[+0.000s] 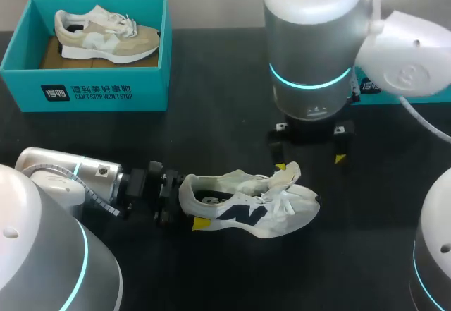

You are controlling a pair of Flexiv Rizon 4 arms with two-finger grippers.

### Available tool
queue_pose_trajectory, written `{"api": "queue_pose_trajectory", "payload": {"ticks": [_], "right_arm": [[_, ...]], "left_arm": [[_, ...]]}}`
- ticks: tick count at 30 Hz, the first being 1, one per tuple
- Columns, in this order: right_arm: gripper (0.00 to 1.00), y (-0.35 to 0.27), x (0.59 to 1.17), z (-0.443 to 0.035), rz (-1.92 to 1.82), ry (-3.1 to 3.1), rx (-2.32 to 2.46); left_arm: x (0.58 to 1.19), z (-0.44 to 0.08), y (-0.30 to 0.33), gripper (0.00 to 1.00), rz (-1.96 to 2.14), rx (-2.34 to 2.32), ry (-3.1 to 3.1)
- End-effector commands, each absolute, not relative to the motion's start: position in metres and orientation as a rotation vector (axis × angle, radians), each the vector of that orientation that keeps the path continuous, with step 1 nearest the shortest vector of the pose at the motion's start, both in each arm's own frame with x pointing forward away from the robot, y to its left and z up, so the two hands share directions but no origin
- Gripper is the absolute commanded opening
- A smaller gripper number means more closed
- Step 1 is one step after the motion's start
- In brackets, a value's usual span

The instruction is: Take the shoe out of the shoebox, open the shoe tongue, remove and reinsert the insole, then place the shoe into the shoebox

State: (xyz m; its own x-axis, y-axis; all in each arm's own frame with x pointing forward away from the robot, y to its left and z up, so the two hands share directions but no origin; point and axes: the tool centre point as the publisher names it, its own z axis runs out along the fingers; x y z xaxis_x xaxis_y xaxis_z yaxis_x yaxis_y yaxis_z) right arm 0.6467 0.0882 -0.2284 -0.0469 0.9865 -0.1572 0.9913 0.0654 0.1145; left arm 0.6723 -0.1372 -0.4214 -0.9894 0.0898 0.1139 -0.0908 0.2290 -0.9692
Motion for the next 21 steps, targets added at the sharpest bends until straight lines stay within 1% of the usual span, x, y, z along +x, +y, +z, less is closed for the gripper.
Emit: {"api": "queue_pose_trajectory", "payload": {"ticks": [1,10,18,19,21], "right_arm": [[1.00,0.103,0.643,-0.214,-0.106,2.102,1.963],[1.00,0.135,0.638,-0.195,-0.093,2.222,1.802],[1.00,0.172,0.634,-0.184,-0.021,2.508,1.403],[0.82,0.175,0.634,-0.185,-0.004,2.551,1.349],[0.57,0.180,0.635,-0.188,-0.010,2.592,1.287]], "left_arm": [[0.673,-0.424,-0.139,0.00,1.860,-0.002,-2.344],[0.673,-0.424,-0.139,0.00,1.860,-0.002,-2.344],[0.673,-0.424,-0.139,0.00,1.860,-0.002,-2.344],[0.673,-0.424,-0.139,0.00,1.860,-0.002,-2.344],[0.673,-0.424,-0.139,0.00,1.860,-0.002,-2.344]]}}
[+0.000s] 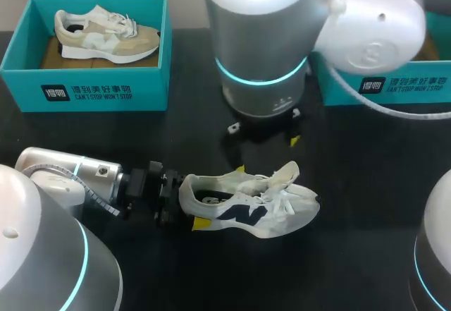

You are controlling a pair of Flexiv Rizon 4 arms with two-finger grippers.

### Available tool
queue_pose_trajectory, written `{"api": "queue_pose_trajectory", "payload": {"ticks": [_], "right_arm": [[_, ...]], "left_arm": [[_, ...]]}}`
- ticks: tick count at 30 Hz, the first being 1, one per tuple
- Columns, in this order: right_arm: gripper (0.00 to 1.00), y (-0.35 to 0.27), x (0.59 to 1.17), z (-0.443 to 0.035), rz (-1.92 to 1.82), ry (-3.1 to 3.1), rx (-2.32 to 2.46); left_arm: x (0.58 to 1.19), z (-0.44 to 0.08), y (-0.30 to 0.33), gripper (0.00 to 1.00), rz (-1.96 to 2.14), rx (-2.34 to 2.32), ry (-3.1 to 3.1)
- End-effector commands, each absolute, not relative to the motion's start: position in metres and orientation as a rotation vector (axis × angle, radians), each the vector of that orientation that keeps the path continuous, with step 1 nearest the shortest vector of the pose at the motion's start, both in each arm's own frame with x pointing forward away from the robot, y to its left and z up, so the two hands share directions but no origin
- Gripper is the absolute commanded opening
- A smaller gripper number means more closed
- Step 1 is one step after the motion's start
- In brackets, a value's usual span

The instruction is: Take the shoe out of the shoebox, open the shoe tongue, remove and reinsert the insole, then place the shoe into the shoebox

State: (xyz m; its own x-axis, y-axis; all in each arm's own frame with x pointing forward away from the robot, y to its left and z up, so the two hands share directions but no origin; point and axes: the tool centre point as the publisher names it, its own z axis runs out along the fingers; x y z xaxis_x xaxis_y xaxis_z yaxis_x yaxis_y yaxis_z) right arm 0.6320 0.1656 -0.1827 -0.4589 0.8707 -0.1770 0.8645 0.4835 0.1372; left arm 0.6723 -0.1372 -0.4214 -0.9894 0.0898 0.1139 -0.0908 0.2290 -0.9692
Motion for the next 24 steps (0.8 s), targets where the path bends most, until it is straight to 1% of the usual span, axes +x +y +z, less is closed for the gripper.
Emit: {"api": "queue_pose_trajectory", "payload": {"ticks": [1,3,8,9,10,11,12,20,22,23,24], "right_arm": [[0.47,0.183,0.634,-0.190,0.006,2.624,1.244],[0.39,0.187,0.634,-0.192,0.009,2.663,1.183],[0.31,0.195,0.632,-0.197,0.047,2.772,0.984],[0.24,0.197,0.632,-0.198,0.056,2.797,0.946],[0.12,0.198,0.633,-0.200,0.061,2.815,0.914],[0.02,0.199,0.634,-0.201,0.058,2.824,0.900],[0.00,0.201,0.635,-0.203,0.074,2.850,0.866],[0.00,0.212,0.643,-0.218,0.134,2.964,0.567],[0.00,0.216,0.641,-0.225,0.078,3.045,0.411],[0.00,0.218,0.638,-0.230,-0.001,3.075,0.366],[0.00,0.218,0.638,-0.230,-0.001,3.075,0.366]], "left_arm": [[0.673,-0.424,-0.139,0.00,1.860,-0.002,-2.344],[0.673,-0.424,-0.139,0.00,1.860,-0.002,-2.344],[0.673,-0.424,-0.139,0.00,1.860,-0.002,-2.344],[0.673,-0.424,-0.139,0.00,1.860,-0.002,-2.344],[0.673,-0.424,-0.139,0.00,1.860,-0.002,-2.344],[0.673,-0.424,-0.139,0.00,1.860,-0.002,-2.344],[0.673,-0.424,-0.139,0.00,1.860,-0.002,-2.344],[0.673,-0.424,-0.139,0.00,1.860,-0.002,-2.344],[0.673,-0.424,-0.139,0.00,1.860,-0.002,-2.344],[0.673,-0.424,-0.139,0.00,1.860,-0.002,-2.344],[0.673,-0.424,-0.139,0.00,1.860,-0.002,-2.344]]}}
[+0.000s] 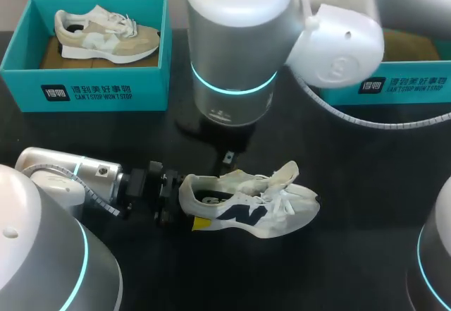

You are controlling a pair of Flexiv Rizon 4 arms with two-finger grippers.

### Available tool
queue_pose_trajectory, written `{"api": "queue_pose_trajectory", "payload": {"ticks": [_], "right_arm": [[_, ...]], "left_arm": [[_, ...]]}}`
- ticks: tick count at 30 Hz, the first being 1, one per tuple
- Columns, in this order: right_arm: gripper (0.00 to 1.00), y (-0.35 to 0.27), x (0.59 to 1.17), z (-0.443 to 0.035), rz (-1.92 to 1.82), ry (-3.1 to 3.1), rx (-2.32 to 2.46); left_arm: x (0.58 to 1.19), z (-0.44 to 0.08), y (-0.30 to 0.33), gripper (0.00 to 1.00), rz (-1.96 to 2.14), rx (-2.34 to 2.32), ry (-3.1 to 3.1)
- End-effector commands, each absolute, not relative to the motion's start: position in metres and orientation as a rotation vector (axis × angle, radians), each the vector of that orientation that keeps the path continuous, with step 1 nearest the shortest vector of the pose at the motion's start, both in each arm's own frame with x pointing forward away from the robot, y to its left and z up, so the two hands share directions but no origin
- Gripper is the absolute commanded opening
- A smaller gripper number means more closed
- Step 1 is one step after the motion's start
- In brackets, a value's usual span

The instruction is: Take the shoe out of the shoebox, open the shoe tongue, remove and reinsert the insole, then place the shoe into the shoebox

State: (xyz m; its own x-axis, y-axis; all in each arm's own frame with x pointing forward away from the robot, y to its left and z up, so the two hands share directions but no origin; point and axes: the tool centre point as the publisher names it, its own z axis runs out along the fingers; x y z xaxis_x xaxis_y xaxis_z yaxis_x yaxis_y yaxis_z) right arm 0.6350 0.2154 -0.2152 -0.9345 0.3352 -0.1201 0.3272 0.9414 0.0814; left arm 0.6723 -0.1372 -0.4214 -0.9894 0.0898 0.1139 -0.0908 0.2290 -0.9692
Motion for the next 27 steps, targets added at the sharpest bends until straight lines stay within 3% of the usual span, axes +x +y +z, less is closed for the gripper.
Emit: {"api": "queue_pose_trajectory", "payload": {"ticks": [1,12,27], "right_arm": [[0.00,0.218,0.638,-0.230,-0.001,3.075,0.366],[0.00,0.218,0.638,-0.230,-0.001,3.075,0.366],[0.00,0.245,0.646,-0.257,0.022,2.944,-0.008]], "left_arm": [[0.673,-0.424,-0.139,0.00,1.860,-0.002,-2.344],[0.673,-0.424,-0.139,0.00,1.860,-0.002,-2.344],[0.673,-0.424,-0.139,0.00,1.860,-0.002,-2.344]]}}
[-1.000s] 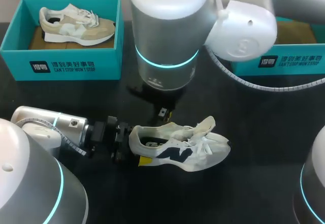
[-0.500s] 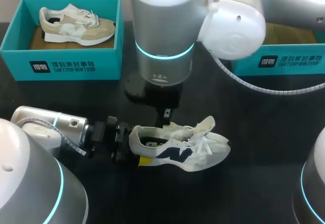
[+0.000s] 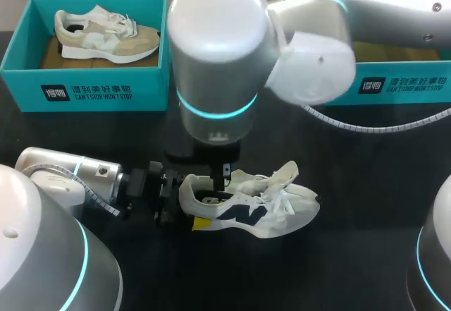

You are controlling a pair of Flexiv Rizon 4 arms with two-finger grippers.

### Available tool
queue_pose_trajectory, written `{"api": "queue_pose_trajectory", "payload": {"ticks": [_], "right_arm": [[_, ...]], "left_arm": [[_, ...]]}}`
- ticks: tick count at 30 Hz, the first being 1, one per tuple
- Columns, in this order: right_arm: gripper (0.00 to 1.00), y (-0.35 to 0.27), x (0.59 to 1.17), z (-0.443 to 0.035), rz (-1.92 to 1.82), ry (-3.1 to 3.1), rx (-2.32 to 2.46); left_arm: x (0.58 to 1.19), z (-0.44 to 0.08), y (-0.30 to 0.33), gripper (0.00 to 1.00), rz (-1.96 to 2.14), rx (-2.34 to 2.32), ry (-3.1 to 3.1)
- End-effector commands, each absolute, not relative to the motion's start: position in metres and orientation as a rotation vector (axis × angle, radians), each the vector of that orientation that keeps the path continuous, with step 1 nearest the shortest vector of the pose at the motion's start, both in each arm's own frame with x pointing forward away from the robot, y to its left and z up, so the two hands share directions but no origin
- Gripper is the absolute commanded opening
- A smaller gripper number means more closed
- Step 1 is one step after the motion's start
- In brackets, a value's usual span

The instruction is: Take the shoe out of the shoebox, open the shoe tongue, remove and reinsert the insole, then place the shoe into the shoebox

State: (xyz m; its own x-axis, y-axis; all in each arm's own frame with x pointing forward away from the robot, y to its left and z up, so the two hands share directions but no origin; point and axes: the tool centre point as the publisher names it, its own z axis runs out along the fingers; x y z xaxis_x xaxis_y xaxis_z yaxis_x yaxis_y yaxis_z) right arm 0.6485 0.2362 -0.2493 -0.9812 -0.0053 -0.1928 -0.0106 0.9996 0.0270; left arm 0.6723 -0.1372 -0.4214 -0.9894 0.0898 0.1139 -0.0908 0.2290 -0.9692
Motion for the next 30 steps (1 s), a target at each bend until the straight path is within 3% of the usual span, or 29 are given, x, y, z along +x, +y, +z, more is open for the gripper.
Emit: {"api": "queue_pose_trajectory", "payload": {"ticks": [1,12,30], "right_arm": [[0.00,0.245,0.646,-0.257,0.022,2.944,-0.008],[0.00,0.245,0.646,-0.257,0.022,2.944,-0.008],[0.00,0.244,0.669,-0.315,-0.063,2.935,-0.077]], "left_arm": [[0.673,-0.424,-0.139,0.00,1.860,-0.002,-2.344],[0.673,-0.424,-0.139,0.00,1.860,-0.002,-2.344],[0.673,-0.424,-0.139,0.00,1.860,-0.002,-2.344]]}}
